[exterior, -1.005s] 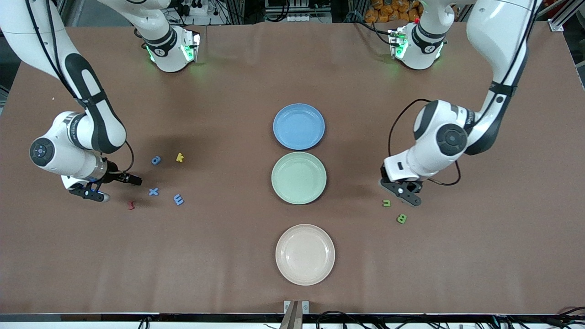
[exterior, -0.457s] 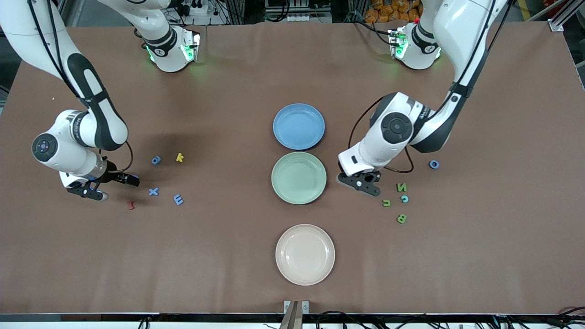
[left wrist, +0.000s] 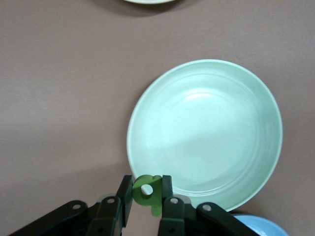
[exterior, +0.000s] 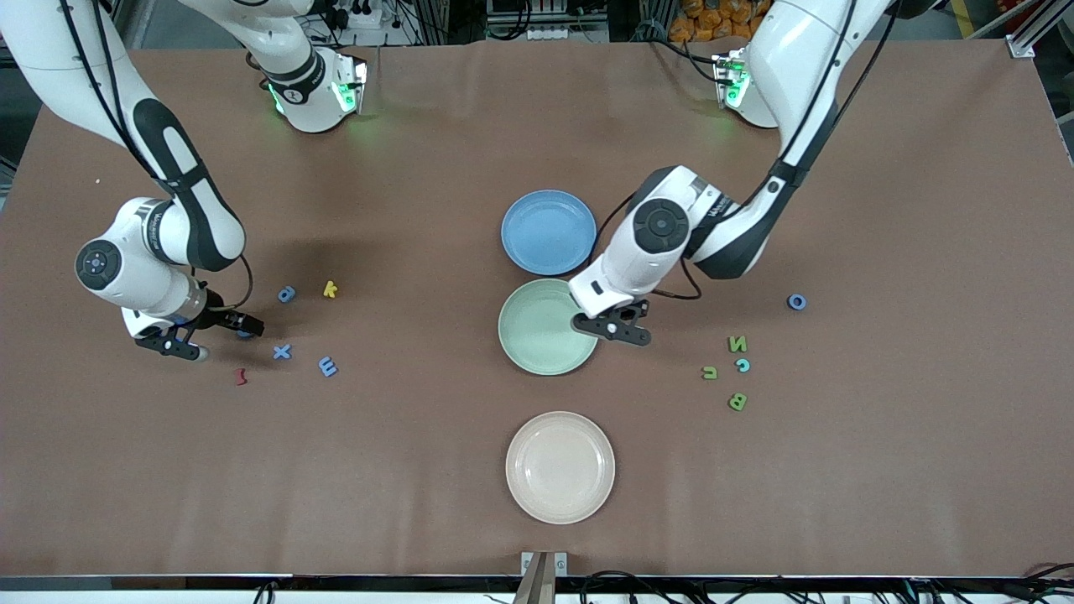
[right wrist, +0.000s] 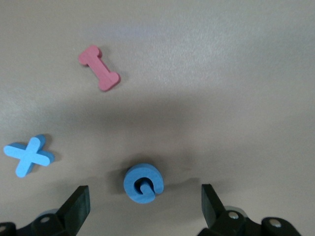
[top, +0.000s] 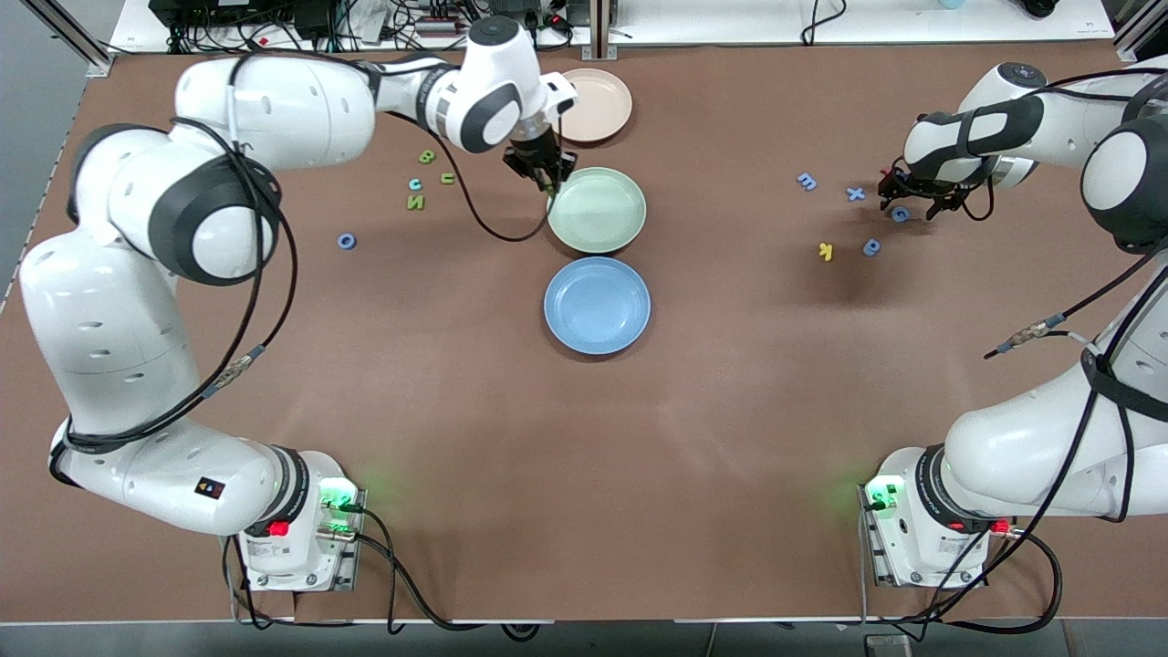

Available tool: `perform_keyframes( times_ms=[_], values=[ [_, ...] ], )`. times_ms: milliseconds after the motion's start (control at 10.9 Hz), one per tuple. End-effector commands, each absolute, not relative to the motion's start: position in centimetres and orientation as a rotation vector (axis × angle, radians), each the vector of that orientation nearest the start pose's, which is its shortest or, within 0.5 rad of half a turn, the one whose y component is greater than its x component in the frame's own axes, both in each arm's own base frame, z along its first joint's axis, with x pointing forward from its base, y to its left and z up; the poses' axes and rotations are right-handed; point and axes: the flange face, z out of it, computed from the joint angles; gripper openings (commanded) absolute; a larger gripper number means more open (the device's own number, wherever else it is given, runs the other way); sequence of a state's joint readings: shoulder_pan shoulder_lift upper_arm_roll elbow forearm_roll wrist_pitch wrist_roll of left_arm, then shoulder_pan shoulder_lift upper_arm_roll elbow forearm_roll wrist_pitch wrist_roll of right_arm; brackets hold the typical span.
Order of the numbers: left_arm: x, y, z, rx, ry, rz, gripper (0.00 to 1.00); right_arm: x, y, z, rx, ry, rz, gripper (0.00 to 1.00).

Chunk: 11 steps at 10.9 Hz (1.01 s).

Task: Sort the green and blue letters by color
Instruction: 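Place the green q on the green plate while the right gripper grasps the blue e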

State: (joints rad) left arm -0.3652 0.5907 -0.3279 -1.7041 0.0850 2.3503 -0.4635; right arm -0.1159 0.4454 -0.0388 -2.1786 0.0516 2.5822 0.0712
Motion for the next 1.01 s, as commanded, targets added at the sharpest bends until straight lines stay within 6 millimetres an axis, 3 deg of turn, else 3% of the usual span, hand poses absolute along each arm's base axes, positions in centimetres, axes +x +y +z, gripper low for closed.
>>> perform_keyframes(
  times_ms=[0,183,366,457,548,640,731,822,914],
  values=[
    [53.4,-45.3,25.6,-3.266,0.169,0.009,0.00,53.5,-8.5,17.7,-3.104,0.436,0.042,0.92],
    [52.2,-47.2,24.5,-3.226,0.093,-0.021,0.00,53.5,-8.5,17.5,-3.103,0.436,0.047,0.78],
    [52.3,-47.3,24.4,-3.222,0.066,-0.026,0.00,53.5,-8.5,17.6,-3.102,0.438,0.047,0.56],
    [52.5,-47.3,24.6,-3.225,0.063,-0.032,0.05,53.5,-8.5,17.6,-3.102,0.440,0.044,0.52],
    [52.6,-47.1,25.0,-3.225,0.062,-0.044,0.19,53.5,-8.5,17.5,-3.100,0.444,0.046,0.50],
    [53.0,-46.8,25.4,-3.227,0.058,-0.053,0.46,53.6,-8.4,17.5,-3.098,0.448,0.039,0.48],
    [53.1,-46.6,25.5,-3.226,0.051,-0.057,0.82,53.7,-8.4,17.4,-3.099,0.450,0.027,0.47],
    [53.3,-46.5,26.0,-3.228,0.040,-0.058,1.00,53.8,-8.0,17.0,-3.096,0.477,0.020,0.47],
    [53.6,-45.9,26.5,-3.217,0.027,-0.047,1.00,53.9,-7.6,16.9,-3.096,0.487,0.013,0.47]
  ],
)
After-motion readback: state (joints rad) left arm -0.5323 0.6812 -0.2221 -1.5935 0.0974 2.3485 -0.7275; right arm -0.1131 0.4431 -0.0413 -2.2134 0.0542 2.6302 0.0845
